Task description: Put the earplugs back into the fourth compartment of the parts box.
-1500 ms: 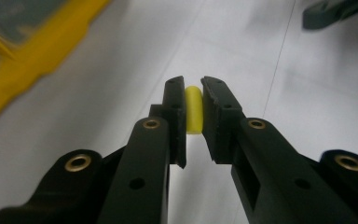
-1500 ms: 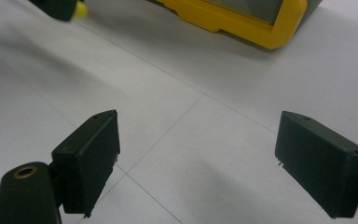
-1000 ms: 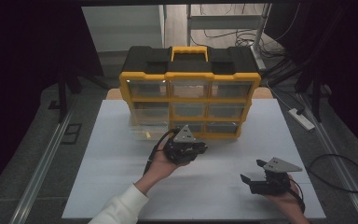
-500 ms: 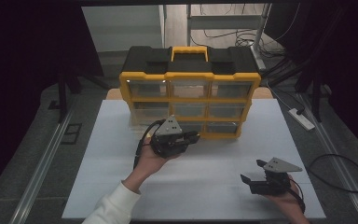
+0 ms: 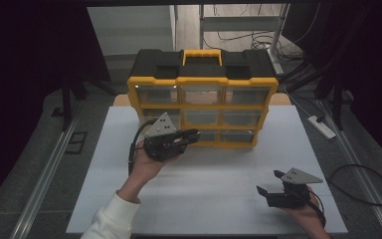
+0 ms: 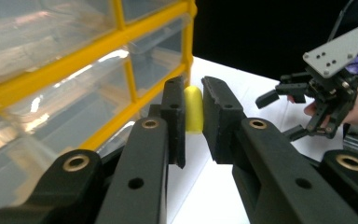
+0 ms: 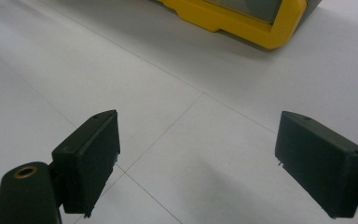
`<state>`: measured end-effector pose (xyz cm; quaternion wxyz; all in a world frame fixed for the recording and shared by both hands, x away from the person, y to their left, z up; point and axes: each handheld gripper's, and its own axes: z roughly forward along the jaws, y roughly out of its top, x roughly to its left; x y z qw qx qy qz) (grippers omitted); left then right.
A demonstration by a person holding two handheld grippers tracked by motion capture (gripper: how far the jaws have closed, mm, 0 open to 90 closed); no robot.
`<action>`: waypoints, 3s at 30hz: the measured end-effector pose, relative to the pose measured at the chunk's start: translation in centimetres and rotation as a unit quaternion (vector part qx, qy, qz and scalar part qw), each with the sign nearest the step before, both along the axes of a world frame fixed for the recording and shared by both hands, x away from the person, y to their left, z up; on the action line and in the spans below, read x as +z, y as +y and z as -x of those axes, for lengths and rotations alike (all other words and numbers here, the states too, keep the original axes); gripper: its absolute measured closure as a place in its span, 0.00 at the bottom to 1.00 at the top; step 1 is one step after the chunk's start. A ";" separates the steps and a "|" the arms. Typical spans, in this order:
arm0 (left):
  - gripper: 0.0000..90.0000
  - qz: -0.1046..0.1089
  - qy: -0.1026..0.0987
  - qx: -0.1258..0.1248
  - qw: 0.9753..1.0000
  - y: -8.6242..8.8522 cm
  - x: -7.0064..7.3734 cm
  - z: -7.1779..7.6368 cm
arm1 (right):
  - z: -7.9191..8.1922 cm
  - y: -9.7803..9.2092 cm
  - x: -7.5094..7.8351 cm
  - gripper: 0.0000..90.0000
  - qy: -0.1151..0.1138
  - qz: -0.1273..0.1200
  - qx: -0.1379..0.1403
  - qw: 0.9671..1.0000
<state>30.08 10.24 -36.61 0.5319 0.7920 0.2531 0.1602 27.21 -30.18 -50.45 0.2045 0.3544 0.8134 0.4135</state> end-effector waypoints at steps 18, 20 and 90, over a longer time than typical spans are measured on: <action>0.87 0.026 -0.027 0.059 0.998 4.4 2.1 0.3 | 0.0 0.0 0.0 0.16 0.001 0.000 0.000 1.000; 0.87 0.028 -0.026 0.067 0.997 4.9 2.1 0.1 | 0.0 0.0 0.0 0.16 0.000 0.000 0.000 1.000; 0.30 0.036 0.025 0.082 0.996 10.2 -4.9 6.3 | 0.2 0.1 0.3 0.16 -0.008 -0.005 0.003 1.000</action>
